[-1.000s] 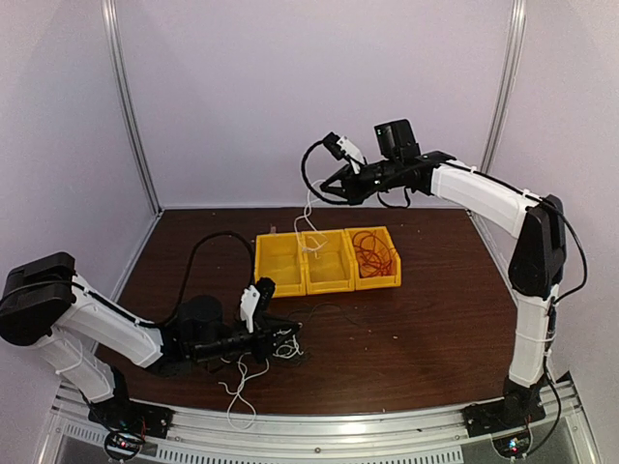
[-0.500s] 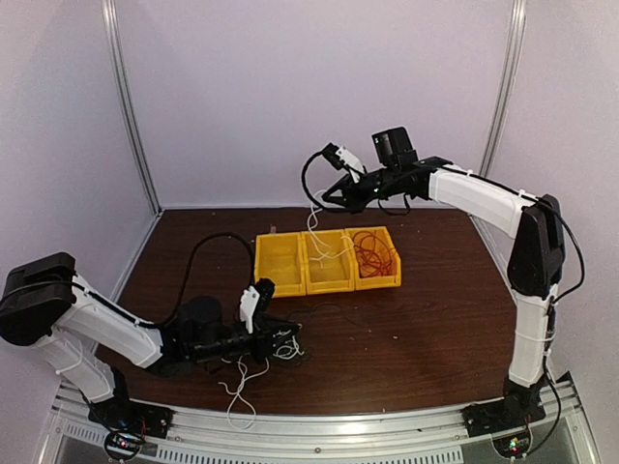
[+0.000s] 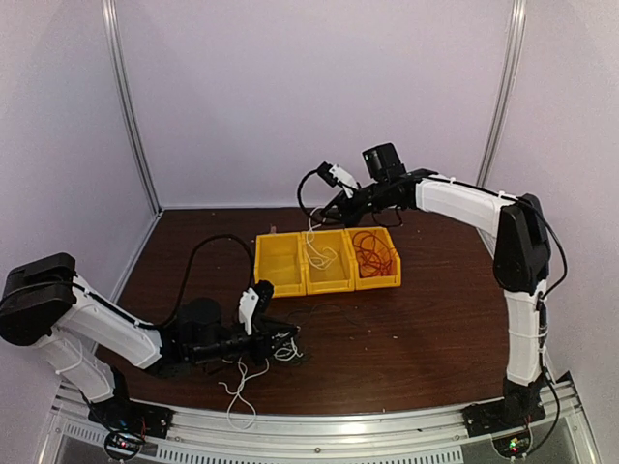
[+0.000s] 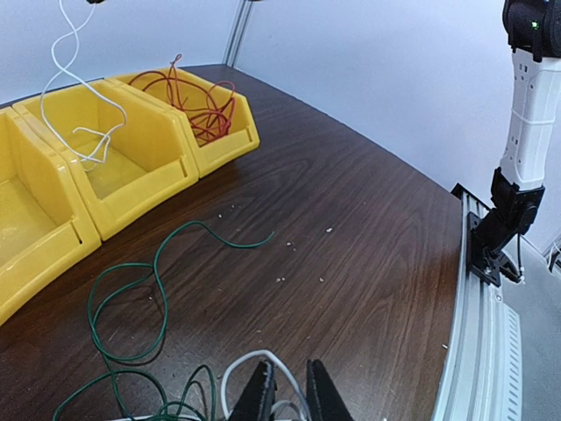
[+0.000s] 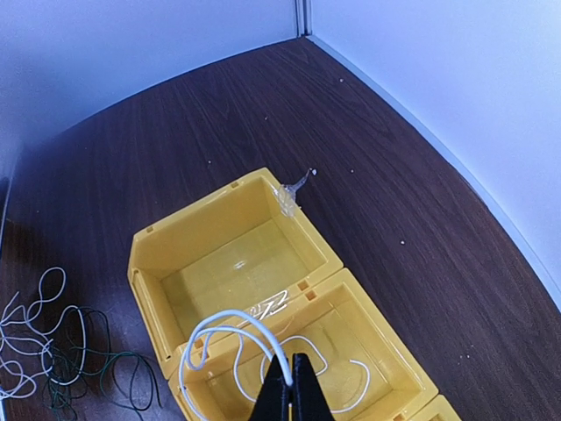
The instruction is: Untangle the cables
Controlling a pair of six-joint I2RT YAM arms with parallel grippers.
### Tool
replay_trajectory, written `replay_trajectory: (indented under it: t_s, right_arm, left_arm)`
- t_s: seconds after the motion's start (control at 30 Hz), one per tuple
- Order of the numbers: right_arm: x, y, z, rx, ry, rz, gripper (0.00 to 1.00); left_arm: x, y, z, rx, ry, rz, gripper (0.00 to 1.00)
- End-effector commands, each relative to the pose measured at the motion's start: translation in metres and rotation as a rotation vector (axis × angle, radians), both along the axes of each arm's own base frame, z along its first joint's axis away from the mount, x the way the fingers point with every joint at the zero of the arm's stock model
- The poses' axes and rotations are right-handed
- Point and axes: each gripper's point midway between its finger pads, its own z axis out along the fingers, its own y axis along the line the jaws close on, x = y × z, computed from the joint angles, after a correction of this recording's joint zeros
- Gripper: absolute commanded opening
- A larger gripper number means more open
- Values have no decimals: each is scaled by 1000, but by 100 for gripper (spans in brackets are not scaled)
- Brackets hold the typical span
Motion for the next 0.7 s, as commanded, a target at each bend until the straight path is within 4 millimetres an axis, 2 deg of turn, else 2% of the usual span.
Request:
replay_trajectory:
  t_s: [0.0,0.2,0.43,0.53,0.67]
  right_arm:
    - [20,-8,-30,-58,-7,-58,0]
    - [36,-22,-70,-179,-9,-117,0]
    - [33,-23,-111,-315,18,-103,0]
    - [27,-20,-117,-345,21,-90,0]
    - [22,-22,-99,-329,21,-99,17]
  left_arm:
    - [-2,2,10,-42,-13,4,14]
    - [2,8,8,-41,-14,41,14]
    - [4,5,11,-48,-20,39,15]
    - [5,3,14,-52,-23,39,15]
    - [8,2,22,-74,-34,54,14]
